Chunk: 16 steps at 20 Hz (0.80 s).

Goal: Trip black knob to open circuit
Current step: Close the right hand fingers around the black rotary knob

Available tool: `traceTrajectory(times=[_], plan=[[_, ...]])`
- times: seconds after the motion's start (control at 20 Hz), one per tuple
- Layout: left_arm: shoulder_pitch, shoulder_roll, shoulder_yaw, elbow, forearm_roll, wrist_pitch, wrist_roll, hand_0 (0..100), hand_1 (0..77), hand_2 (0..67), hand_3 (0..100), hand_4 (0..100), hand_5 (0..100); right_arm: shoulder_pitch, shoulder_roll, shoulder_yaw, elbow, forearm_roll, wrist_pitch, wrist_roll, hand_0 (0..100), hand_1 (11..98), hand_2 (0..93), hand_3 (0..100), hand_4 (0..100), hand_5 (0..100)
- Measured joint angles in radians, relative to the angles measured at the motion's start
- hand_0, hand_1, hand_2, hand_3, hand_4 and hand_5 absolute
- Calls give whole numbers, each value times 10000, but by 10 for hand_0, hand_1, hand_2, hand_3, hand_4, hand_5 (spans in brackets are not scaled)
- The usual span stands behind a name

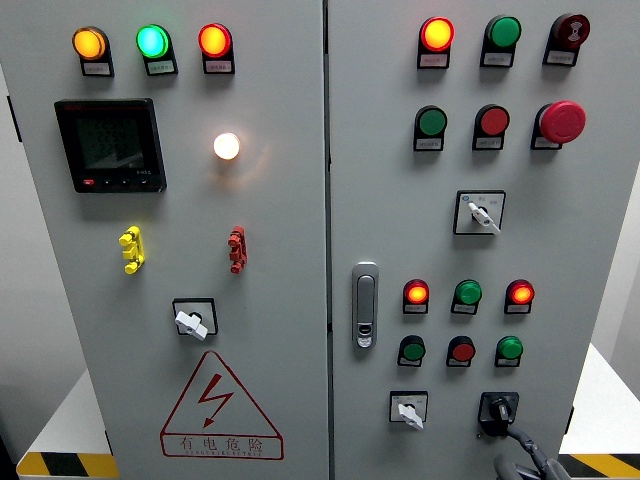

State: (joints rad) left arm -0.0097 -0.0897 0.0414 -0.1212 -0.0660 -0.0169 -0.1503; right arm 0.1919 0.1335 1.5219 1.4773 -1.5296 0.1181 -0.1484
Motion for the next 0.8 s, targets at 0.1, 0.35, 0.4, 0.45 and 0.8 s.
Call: traceTrajectory(times=[0.1,0.35,0.4,0.45,0.8], plan=[[0,2,0,0,0,0,0,0,30,129,214,67,16,22,0,-32,0,0,0,-3,741,424,18,831,926,1000],[-1,0,0,0,0,0,0,0,30,129,214,67,16,66,-1,-72,57,3,-2,-13,743,424,19,835,930,1000],[2,1,0,0,0,0,0,0,30,129,214,67,16,60,-2,-95,79,3,-2,-25,743,424,19,835,931,1000],[4,3,0,0,0,0,0,0,30,129,214,67,16,44,-2,-132,89,3,-2,-53,743,424,19,835,931,1000],[4,6,0,0,0,0,0,0,30,129,214,67,16,29,1,-200,106,4,-36,-111,748,422,20,838,933,1000]])
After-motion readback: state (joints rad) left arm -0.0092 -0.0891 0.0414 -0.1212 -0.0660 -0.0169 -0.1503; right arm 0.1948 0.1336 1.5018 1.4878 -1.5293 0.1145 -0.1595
